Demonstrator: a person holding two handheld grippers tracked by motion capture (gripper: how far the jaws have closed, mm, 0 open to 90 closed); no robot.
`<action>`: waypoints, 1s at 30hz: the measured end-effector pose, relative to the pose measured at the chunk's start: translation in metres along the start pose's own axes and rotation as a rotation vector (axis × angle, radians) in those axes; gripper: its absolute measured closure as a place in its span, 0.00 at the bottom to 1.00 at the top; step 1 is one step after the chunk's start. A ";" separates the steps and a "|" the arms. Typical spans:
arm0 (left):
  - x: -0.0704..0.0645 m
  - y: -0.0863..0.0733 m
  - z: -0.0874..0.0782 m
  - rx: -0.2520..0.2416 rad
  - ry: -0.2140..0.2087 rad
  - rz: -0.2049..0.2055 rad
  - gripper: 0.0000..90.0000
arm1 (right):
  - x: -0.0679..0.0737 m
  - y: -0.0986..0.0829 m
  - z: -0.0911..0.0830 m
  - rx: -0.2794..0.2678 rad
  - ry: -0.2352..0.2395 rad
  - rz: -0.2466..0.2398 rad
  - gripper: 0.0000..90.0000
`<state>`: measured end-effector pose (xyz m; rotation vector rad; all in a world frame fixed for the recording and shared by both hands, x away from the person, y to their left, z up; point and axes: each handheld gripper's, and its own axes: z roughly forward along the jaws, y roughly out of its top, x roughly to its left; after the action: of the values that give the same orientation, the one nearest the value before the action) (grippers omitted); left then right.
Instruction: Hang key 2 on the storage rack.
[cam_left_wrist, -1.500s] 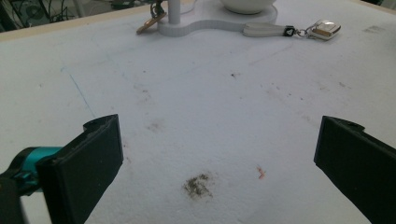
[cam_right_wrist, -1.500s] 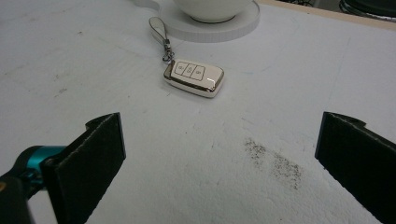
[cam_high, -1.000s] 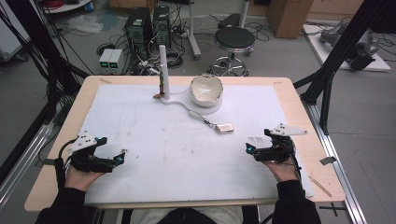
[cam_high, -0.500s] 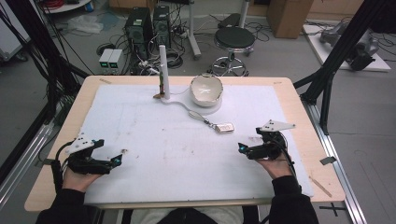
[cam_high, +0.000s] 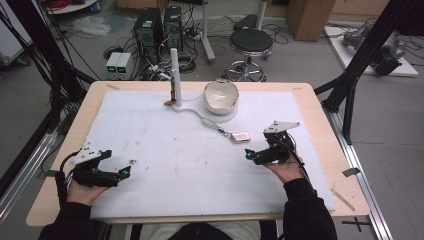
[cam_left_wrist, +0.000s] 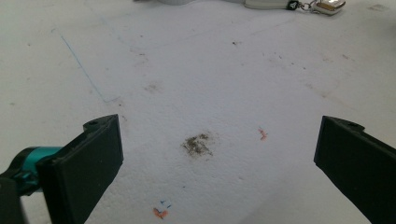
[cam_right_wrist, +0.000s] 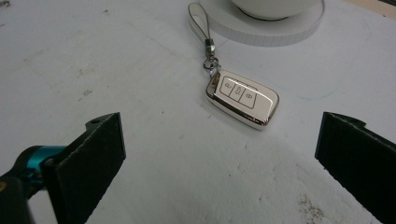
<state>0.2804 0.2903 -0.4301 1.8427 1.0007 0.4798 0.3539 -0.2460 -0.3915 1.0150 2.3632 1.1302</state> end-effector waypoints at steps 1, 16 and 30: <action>0.000 0.000 0.000 -0.003 0.001 -0.002 0.02 | 0.000 0.002 0.001 0.000 0.002 -0.004 0.01; 0.001 0.000 0.001 -0.004 -0.004 -0.003 0.02 | 0.009 0.039 0.025 0.056 0.022 -0.059 0.01; -0.001 0.000 0.000 0.002 -0.005 0.006 0.02 | 0.005 0.075 0.043 0.071 0.031 -0.058 0.01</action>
<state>0.2804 0.2895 -0.4299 1.8486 0.9928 0.4772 0.4090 -0.1867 -0.3602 0.9527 2.4564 1.0550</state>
